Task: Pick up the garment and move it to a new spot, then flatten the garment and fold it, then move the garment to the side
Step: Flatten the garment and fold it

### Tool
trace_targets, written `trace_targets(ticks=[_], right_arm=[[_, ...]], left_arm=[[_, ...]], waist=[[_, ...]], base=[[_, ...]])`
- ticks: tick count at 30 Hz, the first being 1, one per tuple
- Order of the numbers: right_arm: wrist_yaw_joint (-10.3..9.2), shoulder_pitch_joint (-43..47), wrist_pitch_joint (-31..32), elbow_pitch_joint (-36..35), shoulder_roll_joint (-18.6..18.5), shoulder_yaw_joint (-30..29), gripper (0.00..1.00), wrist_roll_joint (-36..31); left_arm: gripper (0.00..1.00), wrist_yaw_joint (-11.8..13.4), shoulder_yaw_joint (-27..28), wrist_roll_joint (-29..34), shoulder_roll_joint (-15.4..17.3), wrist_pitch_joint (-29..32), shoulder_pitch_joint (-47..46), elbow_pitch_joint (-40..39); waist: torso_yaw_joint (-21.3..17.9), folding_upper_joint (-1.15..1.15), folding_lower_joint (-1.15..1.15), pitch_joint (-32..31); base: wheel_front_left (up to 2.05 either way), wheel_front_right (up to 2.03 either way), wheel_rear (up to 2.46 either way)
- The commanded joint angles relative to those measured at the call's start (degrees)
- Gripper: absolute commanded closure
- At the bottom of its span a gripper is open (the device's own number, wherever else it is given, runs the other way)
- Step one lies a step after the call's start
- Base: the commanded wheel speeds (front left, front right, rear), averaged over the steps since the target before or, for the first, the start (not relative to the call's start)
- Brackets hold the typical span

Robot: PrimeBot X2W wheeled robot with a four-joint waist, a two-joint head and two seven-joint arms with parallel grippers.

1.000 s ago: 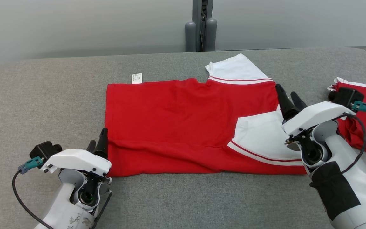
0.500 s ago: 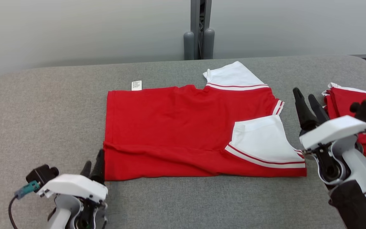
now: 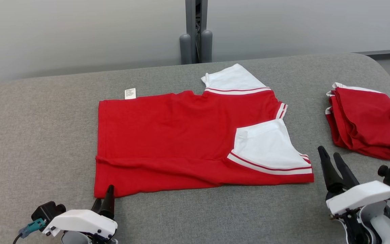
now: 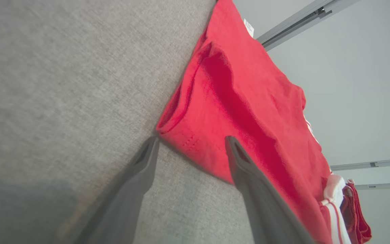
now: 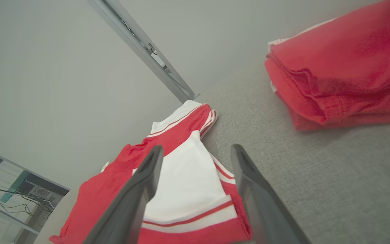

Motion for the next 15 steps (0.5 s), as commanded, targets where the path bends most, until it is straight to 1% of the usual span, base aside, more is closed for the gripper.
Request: trace_targets(ticks=[1,5,6,7,8,9,10,15], right_arm=[[0.00,1.06,-0.22,0.01,0.15,-0.31,0.00,-0.15],[0.00,3.33,0.59,1.14,1.33,-0.52,0.00,-0.96],[0.00,3.71,0.72,1.52,1.78,-0.55,0.00,-1.03],[0.00,3.98,0.83,1.99,2.20,-0.50,0.00,-1.25],[0.00,4.13,0.94,2.56,2.44,-0.44,0.00,-1.68],[0.00,4.19,1.19,3.07,2.90,-0.36,0.00,-1.63],[0.00,4.16,1.35,3.63,3.36,-0.30,0.00,-1.72],[0.00,2.39,1.89,6.71,5.08,-0.14,0.00,-1.91]], left_arm=[[0.00,0.41,0.41,-0.71,-0.06,0.03,-0.05,0.43],[0.01,-0.20,1.67,-1.59,-0.49,-0.86,-1.13,1.83],[0.24,-0.45,1.92,-1.48,-0.54,-1.21,-1.46,2.16],[0.43,-0.87,2.17,-1.58,-0.68,-1.69,-1.83,2.44],[0.54,-1.48,2.47,-1.74,-0.81,-2.09,-2.21,2.62],[0.83,-2.06,2.58,-1.71,-0.85,-2.62,-2.58,2.79],[1.00,-2.52,2.66,-1.67,-0.97,-2.96,-2.88,3.06],[1.00,-4.05,2.50,-1.25,-1.60,-3.84,-4.27,4.09]], waist=[[-0.49,0.00,0.00,0.41],[-1.32,0.00,0.00,1.18],[-1.47,0.00,0.00,1.37],[-1.56,0.00,0.00,1.54],[-1.61,0.00,0.00,1.72],[-1.64,0.00,0.00,1.89],[-1.64,0.00,0.00,2.05],[-1.07,0.00,0.00,2.59]], base=[[0.00,0.00,0.00],[0.00,0.00,0.00],[0.00,0.00,0.00],[0.00,0.00,0.00],[0.00,0.00,0.00],[0.00,0.00,0.00],[0.00,0.00,0.00],[0.00,0.00,0.00]])
